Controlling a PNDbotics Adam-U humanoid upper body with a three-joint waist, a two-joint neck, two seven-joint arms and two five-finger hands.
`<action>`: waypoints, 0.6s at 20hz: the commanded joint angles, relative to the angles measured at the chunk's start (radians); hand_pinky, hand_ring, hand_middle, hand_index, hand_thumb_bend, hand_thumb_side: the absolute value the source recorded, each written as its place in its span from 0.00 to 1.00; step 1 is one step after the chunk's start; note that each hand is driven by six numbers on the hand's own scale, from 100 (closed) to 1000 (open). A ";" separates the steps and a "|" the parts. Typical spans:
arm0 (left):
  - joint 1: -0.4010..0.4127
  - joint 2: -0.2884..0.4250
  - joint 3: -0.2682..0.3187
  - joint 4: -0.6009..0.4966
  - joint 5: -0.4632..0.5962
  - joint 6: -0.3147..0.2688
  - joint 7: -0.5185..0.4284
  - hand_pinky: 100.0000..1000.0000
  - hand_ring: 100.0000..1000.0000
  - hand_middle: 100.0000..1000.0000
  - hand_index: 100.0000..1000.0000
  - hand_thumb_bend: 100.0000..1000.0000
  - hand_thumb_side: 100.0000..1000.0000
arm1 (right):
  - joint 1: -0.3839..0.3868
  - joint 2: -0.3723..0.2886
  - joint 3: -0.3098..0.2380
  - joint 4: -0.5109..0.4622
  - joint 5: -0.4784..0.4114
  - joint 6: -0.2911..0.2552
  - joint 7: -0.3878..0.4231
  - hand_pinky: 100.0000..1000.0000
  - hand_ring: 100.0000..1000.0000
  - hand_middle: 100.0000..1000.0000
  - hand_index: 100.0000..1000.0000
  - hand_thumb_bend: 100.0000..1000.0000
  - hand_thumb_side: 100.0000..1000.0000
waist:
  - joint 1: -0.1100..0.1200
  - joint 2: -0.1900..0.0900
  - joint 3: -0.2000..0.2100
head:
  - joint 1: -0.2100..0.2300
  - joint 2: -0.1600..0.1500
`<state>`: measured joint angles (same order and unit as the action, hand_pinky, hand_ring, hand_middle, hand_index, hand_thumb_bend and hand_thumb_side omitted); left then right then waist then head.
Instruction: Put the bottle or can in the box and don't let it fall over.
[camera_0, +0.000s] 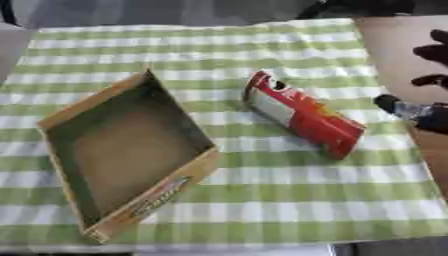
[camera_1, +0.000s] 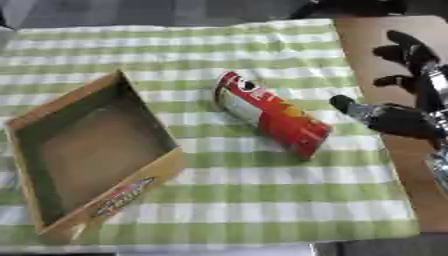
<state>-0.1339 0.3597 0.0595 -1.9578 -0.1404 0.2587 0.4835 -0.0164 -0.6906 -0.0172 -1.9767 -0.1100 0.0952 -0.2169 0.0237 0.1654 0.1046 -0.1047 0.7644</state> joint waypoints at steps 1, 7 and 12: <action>-0.008 0.027 0.011 -0.018 -0.004 0.002 0.000 0.48 0.53 0.57 0.69 0.00 0.66 | -0.003 -0.035 -0.006 -0.023 0.007 -0.001 0.004 0.64 0.91 0.76 0.94 0.65 0.09 | -0.007 -0.015 0.001 | 0.000 0.006; -0.009 0.027 0.010 -0.018 -0.005 0.002 -0.001 0.48 0.53 0.57 0.69 0.00 0.66 | -0.004 -0.035 -0.006 -0.023 0.007 -0.001 0.004 0.64 0.91 0.76 0.94 0.65 0.09 | -0.007 -0.016 0.002 | 0.001 0.006; -0.009 0.027 0.010 -0.018 -0.005 0.003 -0.002 0.48 0.53 0.57 0.69 0.00 0.66 | -0.001 -0.036 0.005 -0.023 0.014 0.005 0.020 0.66 0.93 0.78 0.96 0.67 0.08 | -0.006 -0.017 0.002 | -0.001 0.006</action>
<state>-0.1339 0.3597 0.0595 -1.9578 -0.1404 0.2607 0.4814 -0.0155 -0.6910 -0.0085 -1.9767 -0.1043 0.1008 -0.2039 0.0236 0.1652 0.1056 -0.1047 0.7644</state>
